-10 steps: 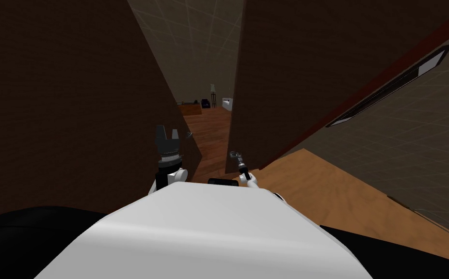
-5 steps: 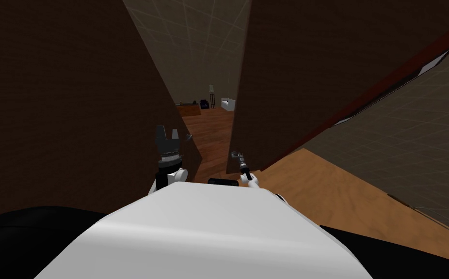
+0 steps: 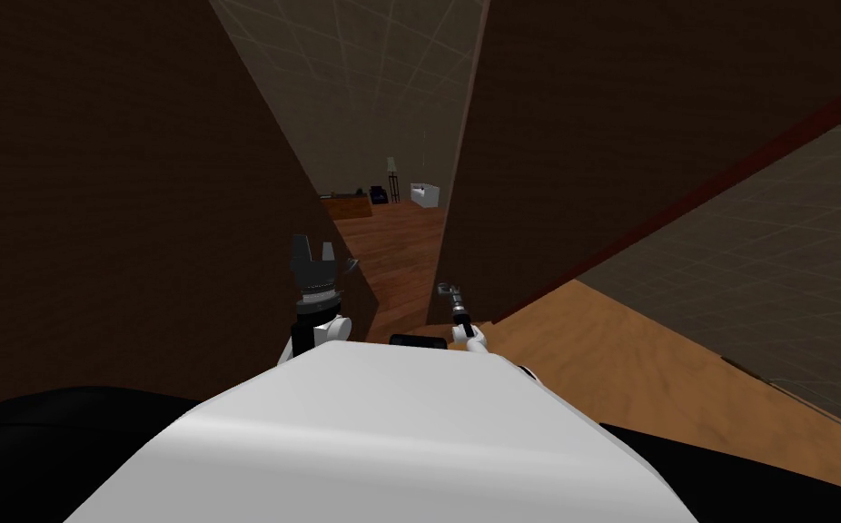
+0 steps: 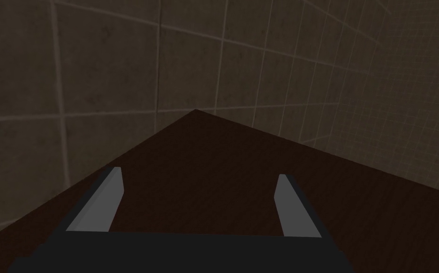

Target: Push the door open

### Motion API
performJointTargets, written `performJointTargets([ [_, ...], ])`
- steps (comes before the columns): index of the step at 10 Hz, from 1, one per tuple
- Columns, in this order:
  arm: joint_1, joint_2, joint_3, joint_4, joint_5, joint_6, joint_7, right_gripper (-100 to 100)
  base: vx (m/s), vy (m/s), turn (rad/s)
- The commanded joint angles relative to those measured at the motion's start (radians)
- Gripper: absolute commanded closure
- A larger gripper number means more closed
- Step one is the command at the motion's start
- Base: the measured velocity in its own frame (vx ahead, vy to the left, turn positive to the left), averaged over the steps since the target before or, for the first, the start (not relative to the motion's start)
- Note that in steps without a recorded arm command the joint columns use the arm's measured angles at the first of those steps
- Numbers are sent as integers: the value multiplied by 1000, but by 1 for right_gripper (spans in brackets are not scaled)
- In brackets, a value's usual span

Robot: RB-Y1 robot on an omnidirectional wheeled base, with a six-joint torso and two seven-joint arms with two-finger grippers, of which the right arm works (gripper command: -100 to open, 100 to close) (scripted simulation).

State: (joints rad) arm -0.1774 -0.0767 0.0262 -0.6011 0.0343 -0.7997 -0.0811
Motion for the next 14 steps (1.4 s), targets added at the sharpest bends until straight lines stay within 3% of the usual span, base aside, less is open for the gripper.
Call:
performJointTargets([
  [1,-10,-1,-20,11,-10,-10,11,100,169,116,-65],
  [9,-7,21,-88,11,-47,-5,42,100,145,104,-55],
  [11,-5,0,-98,11,-57,-3,49,100,95,19,-70],
  [14,-6,-7,-102,11,-70,-4,66,100,208,28,-104],
])
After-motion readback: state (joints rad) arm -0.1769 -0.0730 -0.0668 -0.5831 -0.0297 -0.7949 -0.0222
